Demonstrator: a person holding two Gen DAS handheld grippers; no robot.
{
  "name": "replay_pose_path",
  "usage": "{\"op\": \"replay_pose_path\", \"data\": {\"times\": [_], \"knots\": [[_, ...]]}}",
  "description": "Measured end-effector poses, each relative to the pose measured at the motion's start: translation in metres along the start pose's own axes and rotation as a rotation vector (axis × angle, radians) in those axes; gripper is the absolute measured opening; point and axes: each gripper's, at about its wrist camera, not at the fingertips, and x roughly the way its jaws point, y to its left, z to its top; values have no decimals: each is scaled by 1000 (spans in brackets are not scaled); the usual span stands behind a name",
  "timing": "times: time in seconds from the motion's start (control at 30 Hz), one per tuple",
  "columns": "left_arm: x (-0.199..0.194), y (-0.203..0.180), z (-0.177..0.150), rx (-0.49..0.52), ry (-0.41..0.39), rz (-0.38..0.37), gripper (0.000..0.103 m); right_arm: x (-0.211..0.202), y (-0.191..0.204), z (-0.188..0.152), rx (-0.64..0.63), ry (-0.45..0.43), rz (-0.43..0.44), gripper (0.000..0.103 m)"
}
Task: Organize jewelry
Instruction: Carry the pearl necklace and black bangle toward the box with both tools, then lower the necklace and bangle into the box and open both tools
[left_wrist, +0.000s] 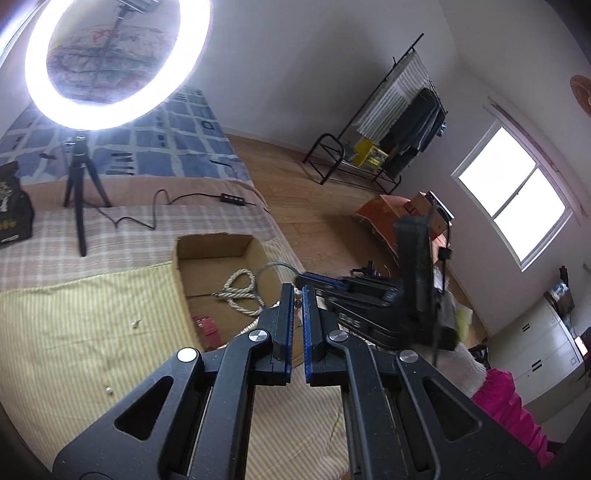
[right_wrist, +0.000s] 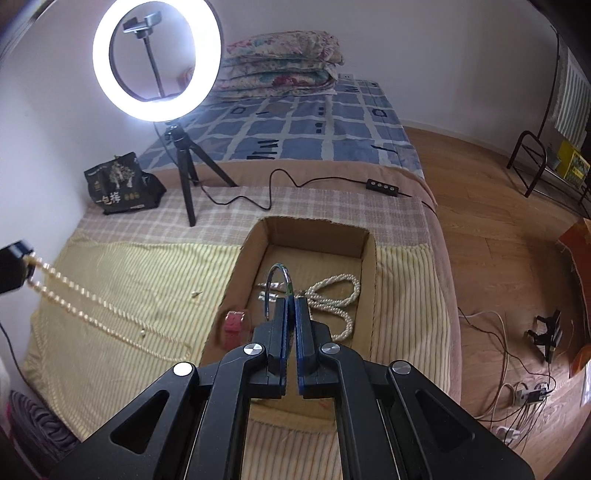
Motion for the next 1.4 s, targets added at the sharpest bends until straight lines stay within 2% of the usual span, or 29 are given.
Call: {"op": "replay_pose_path", "data": {"times": [0.37, 0.6, 0.97, 1.0, 1.1, 1.4], "knots": [[49, -2, -6, -7, 59, -2, 2, 45, -19, 31, 18, 14, 8, 2], [79, 4, -22, -9, 112, 8, 2, 77, -20, 42, 20, 35, 24, 2], [97, 14, -37, -9, 155, 33, 2, 106, -11, 46, 17, 54, 44, 3], [97, 15, -38, -11, 154, 39, 2, 106, -11, 46, 16, 57, 43, 6], [97, 17, -40, -4, 164, 53, 2, 106, -10, 47, 15, 57, 21, 32], [86, 20, -45, -5, 163, 75, 2, 89, -9, 46, 29, 34, -3, 34]]}}
